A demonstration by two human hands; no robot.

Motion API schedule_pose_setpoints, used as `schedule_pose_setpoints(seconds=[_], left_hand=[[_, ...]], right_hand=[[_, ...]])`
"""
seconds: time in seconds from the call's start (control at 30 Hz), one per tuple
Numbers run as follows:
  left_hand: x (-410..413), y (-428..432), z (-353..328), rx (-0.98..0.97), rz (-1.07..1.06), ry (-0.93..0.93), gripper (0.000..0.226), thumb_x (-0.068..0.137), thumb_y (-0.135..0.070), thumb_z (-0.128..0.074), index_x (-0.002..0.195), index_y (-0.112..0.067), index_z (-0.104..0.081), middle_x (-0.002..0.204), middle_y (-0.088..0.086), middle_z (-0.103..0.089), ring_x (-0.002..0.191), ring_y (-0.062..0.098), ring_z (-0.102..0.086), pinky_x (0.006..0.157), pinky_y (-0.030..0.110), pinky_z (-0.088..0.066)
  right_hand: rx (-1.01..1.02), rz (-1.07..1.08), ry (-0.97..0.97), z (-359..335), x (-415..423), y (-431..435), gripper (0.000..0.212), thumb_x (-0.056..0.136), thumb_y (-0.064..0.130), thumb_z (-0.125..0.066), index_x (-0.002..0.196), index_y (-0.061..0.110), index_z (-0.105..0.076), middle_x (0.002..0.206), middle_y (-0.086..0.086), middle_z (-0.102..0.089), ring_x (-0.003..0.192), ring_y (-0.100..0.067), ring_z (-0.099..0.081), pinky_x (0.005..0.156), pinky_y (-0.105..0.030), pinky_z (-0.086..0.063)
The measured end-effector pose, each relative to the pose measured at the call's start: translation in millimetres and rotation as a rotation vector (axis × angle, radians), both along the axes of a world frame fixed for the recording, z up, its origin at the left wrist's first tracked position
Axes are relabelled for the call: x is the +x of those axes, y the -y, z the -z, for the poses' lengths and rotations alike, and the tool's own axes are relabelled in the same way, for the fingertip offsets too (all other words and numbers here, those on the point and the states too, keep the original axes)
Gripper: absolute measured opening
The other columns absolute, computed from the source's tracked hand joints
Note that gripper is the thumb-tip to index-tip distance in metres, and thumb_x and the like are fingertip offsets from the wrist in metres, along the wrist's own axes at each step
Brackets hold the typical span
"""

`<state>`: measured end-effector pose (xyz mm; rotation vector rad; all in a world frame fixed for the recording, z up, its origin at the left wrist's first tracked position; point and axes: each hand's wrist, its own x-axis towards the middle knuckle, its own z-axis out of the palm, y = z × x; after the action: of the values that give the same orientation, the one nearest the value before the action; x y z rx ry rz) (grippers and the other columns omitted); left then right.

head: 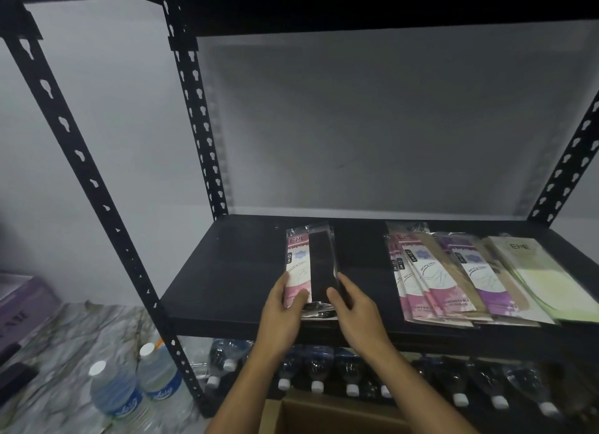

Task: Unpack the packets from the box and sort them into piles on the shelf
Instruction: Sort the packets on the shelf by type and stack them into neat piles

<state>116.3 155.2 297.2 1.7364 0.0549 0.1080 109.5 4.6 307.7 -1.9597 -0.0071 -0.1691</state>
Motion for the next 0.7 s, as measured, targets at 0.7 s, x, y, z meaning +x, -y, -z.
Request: schedule_pose_setpoints(seconds=[0.7], left_hand=[[47.4, -61.5, -15.7, 0.061, -0.133, -0.017, 0.055, 0.096, -0.019, -0.056, 0.148, -0.016, -0.038, 0.142, 0.000, -0.051, 0.120, 0.012, -0.052, 0.094, 0.021, -0.040]], right_hand=[[-0.014, -0.057, -0.004, -4.6, 49.8, -81.9, 0.051, 0.099, 0.024, -0.039, 0.148, 0.011, -0.028, 0.150, -0.009, -0.038, 0.135, -0.022, -0.041, 0.112, -0.038, -0.034]])
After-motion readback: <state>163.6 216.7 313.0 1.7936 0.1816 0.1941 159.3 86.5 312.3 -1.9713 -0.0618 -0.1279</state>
